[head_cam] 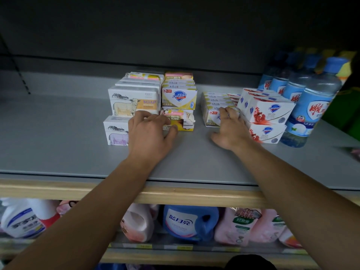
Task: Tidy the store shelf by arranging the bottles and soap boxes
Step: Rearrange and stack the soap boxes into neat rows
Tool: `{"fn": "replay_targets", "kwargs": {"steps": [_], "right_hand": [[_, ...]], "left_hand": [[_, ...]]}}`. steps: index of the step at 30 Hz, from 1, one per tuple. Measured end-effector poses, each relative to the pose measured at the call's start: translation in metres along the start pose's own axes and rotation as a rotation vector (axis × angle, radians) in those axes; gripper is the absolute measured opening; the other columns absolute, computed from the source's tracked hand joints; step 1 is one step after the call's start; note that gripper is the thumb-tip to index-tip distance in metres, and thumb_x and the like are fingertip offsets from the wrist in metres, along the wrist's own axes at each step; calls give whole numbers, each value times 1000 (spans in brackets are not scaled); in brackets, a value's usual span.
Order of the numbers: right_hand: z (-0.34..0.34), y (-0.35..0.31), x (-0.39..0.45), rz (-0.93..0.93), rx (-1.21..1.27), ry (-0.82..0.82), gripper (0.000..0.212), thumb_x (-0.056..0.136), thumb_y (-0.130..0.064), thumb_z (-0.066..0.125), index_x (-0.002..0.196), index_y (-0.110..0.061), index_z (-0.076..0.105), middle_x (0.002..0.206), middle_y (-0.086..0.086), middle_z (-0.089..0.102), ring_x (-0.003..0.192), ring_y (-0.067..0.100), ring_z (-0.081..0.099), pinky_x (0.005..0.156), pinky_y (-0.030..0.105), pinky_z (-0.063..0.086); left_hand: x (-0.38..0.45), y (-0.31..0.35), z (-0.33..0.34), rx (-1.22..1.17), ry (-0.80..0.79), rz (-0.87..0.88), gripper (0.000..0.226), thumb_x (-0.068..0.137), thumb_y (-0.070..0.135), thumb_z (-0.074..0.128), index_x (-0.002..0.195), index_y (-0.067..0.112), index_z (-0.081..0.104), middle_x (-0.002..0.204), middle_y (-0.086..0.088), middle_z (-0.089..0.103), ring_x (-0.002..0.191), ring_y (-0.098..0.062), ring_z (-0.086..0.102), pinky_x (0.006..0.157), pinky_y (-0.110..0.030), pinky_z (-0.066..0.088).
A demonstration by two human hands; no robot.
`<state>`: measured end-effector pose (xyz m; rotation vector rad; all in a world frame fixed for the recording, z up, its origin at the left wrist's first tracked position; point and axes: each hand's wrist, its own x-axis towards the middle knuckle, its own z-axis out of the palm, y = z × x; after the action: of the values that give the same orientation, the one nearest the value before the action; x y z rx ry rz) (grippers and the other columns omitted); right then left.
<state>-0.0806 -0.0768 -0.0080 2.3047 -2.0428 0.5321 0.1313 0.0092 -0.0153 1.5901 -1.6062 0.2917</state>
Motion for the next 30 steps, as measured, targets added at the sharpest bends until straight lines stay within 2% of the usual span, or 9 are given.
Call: {"fn": "replay_targets", "kwargs": {"steps": [4, 8, 12, 15, 18, 22, 24, 26, 30], "right_hand": [[-4, -18, -8, -206, 113, 289, 59, 85, -30, 64, 141, -18, 46, 142, 4, 41, 129, 29, 42, 102, 42, 41], [2, -49, -4, -405, 166, 109, 58, 89, -28, 62, 144, -20, 45, 138, 3, 45, 127, 28, 41, 103, 39, 41], [15, -59, -1, -362, 186, 111, 51, 88, -26, 67, 135, -16, 50, 133, 6, 49, 124, 30, 42, 100, 43, 41], [17, -60, -4, -341, 277, 100, 39, 87, -22, 68, 122, -15, 51, 126, 9, 59, 116, 32, 52, 90, 40, 46], [9, -54, -13, -294, 363, 108, 36, 89, -21, 67, 122, -19, 54, 121, 7, 65, 111, 29, 58, 85, 32, 45], [-12, -36, -43, -249, 530, 109, 32, 87, -20, 69, 118, -22, 60, 98, -9, 64, 88, 7, 56, 66, 6, 33], [-20, -25, -61, -234, 647, 78, 28, 88, -15, 67, 114, -23, 60, 88, -17, 59, 79, -7, 54, 66, 1, 34], [-26, -16, -73, -210, 753, 58, 24, 90, -13, 65, 110, -25, 61, 89, -15, 60, 78, -14, 54, 67, 2, 36], [-33, 0, -89, -149, 888, 29, 21, 93, -13, 63, 110, -26, 61, 100, -1, 67, 86, 6, 60, 73, 11, 42]], "left_hand": [[2, -2, -5, -83, 18, 10, 34, 82, 36, 50, 94, 16, 76, 90, -1, 74, 98, -31, 56, 85, -39, 40], [5, -4, -8, -147, 34, 30, 26, 82, 26, 55, 92, 13, 75, 90, -3, 75, 89, -34, 60, 84, -44, 45], [5, -5, -8, -147, 47, 20, 24, 82, 25, 58, 92, 12, 75, 92, -5, 75, 91, -35, 61, 85, -45, 45], [4, -4, -7, -137, 43, 16, 27, 80, 26, 57, 94, 11, 75, 90, -6, 74, 91, -36, 60, 86, -45, 46], [3, -3, -7, -121, 47, 52, 23, 80, 23, 62, 94, 11, 74, 88, -6, 74, 89, -36, 60, 84, -45, 47], [2, 6, -7, -86, 75, 242, 30, 80, 23, 59, 102, 7, 71, 100, -9, 71, 92, -35, 61, 86, -43, 47], [-2, 15, -8, -139, 18, 364, 40, 80, 27, 57, 113, 7, 66, 109, -9, 68, 98, -33, 60, 87, -41, 48], [-4, 22, -10, -244, -83, 390, 46, 82, 28, 59, 124, 9, 61, 113, -8, 66, 101, -28, 61, 87, -34, 48], [-6, 34, -7, -502, -253, 272, 38, 84, 22, 68, 122, 19, 62, 99, 3, 69, 86, -14, 66, 78, -26, 52]]}}
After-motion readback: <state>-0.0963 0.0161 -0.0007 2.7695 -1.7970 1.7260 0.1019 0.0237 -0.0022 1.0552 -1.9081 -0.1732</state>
